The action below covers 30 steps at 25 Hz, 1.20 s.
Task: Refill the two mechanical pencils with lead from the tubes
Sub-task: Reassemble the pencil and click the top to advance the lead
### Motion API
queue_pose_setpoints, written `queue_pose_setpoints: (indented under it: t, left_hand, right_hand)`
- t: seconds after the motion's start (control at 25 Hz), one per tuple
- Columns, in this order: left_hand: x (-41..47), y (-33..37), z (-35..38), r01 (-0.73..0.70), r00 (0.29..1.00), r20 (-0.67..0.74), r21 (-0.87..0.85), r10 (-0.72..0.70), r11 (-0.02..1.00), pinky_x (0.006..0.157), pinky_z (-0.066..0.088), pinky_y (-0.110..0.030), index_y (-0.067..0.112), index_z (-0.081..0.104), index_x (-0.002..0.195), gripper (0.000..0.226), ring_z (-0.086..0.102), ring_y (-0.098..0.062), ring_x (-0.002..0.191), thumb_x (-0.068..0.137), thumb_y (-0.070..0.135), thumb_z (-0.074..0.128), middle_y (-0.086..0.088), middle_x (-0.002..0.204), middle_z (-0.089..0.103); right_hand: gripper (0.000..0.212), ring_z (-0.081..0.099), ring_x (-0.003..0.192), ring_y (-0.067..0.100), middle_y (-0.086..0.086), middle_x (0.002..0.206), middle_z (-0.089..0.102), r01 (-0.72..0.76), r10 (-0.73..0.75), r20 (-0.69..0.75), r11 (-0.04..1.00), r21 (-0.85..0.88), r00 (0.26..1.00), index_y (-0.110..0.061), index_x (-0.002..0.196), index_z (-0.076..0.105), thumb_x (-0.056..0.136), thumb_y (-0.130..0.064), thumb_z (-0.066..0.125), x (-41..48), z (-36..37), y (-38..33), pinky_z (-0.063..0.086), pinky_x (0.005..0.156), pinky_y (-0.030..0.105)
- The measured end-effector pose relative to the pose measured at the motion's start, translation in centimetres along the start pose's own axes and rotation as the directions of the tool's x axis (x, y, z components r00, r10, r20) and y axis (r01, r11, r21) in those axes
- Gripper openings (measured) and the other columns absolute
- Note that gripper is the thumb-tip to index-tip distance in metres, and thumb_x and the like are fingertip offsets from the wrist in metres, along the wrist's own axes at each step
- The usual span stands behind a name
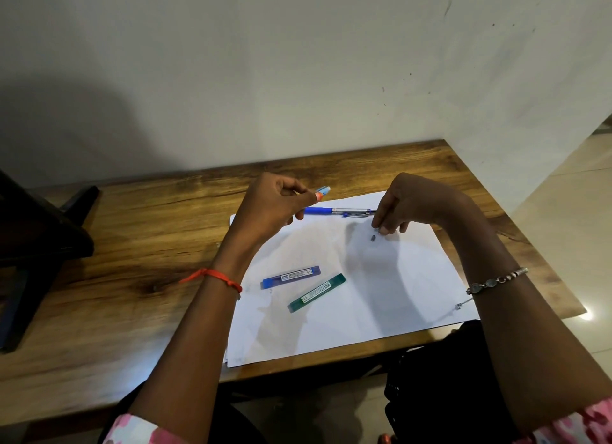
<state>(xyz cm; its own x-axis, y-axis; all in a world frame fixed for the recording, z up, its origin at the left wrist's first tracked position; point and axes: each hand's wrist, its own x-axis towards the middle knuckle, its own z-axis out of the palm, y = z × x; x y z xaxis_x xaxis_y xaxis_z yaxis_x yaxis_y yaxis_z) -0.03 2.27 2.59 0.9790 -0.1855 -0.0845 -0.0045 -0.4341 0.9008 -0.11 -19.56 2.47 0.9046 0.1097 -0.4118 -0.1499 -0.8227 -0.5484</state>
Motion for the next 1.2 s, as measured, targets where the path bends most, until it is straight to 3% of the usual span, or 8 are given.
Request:
queue_pose_setpoints:
  t: [0.24,0.48,0.56,0.68,0.84,0.92,1.04,1.2]
  left_hand:
    - [0.0,-0.1,0.0,0.002,1.0,0.003,-0.001,-0.002,1.0,0.037,0.031,-0.01,0.017,0.066,0.072,0.011,0.04,-0.003,0.035,0.081,0.023,0.068,-0.006,0.056,0.057]
    - [0.2,-0.2,0.2,0.009,1.0,0.012,-0.017,-0.009,1.0,0.036,0.03,-0.012,0.011,0.069,0.08,0.011,0.037,-0.004,0.035,0.08,0.021,0.068,-0.006,0.055,0.056]
    - [0.2,-0.4,0.1,0.008,1.0,0.028,-0.027,-0.007,1.0,0.037,0.031,-0.012,0.009,0.07,0.082,0.012,0.037,-0.004,0.035,0.08,0.02,0.069,-0.006,0.055,0.057]
    - [0.2,-0.5,0.1,0.013,0.995,0.096,0.002,-0.013,1.0,0.037,0.031,-0.01,0.005,0.07,0.085,0.015,0.04,-0.005,0.034,0.08,0.019,0.069,-0.007,0.057,0.059]
    - [0.2,-0.6,0.8,0.004,0.986,0.166,0.074,-0.017,0.997,0.038,0.031,-0.011,0.007,0.07,0.088,0.017,0.045,-0.004,0.036,0.08,0.022,0.069,-0.006,0.062,0.064]
    - [0.2,-0.7,1.1,-0.001,0.984,0.18,0.099,-0.017,0.995,0.04,0.033,-0.014,0.009,0.071,0.088,0.017,0.048,-0.005,0.039,0.079,0.024,0.07,-0.005,0.066,0.066]
    - [0.4,-0.9,1.2,-0.019,0.978,0.21,0.128,-0.009,0.992,0.044,0.039,-0.017,0.011,0.071,0.09,0.016,0.055,-0.005,0.048,0.077,0.021,0.072,-0.005,0.077,0.069]
    - [0.8,-1.8,0.7,-0.055,0.978,0.207,0.281,-0.004,0.958,0.051,0.043,-0.006,0.009,0.072,0.094,0.026,0.057,-0.01,0.064,0.069,0.006,0.077,-0.009,0.09,0.069]
  right_hand:
    - [0.014,0.063,0.046,0.006,0.0,0.054,0.066,-0.041,0.041,-0.004,0.999,-0.006,0.999,0.003,0.083,0.074,0.07,0.008,0.071,0.7,0.2,0.5,0.053,0.054,0.015]
    - [0.016,0.059,0.055,0.013,0.018,0.078,0.07,-0.04,0.044,0.05,0.995,-0.088,0.998,0.004,0.087,0.074,0.071,0.004,0.073,0.6,0.3,0.3,0.043,0.04,0.013]
    - [0.013,0.059,0.054,0.011,0.019,0.078,0.071,0.013,-0.012,0.019,0.997,-0.078,1.0,0.002,0.085,0.074,0.072,0.002,0.073,0.5,0.2,0.4,0.043,0.042,0.014]
    - [0.014,0.057,0.047,0.004,0.013,0.07,0.068,0.213,-0.208,-0.11,0.976,0.037,0.972,-0.003,0.088,0.074,0.074,0.0,0.073,0.3,0.1,-0.2,0.046,0.046,0.016]
    - [0.022,0.061,0.069,0.012,0.008,0.083,0.072,0.403,-0.381,-0.153,0.902,0.153,0.912,-0.013,0.091,0.075,0.07,-0.004,0.078,0.2,0.8,-1.9,0.052,0.061,0.026]
    - [0.021,0.059,0.069,0.005,0.0,0.08,0.072,0.436,-0.423,-0.131,0.896,0.091,0.897,-0.015,0.089,0.076,0.069,-0.006,0.079,0.4,1.2,-2.2,0.05,0.063,0.023]
    - [0.02,0.056,0.063,-0.001,-0.006,0.074,0.069,0.426,-0.422,-0.126,0.905,0.0,0.898,-0.013,0.089,0.077,0.069,-0.008,0.08,0.6,1.1,-2.1,0.043,0.056,0.011]
    - [0.021,0.055,0.067,0.009,0.001,0.078,0.069,0.362,-0.372,-0.138,0.928,-0.092,0.918,-0.013,0.09,0.076,0.07,-0.007,0.079,0.6,0.8,-1.5,0.04,0.054,0.012]
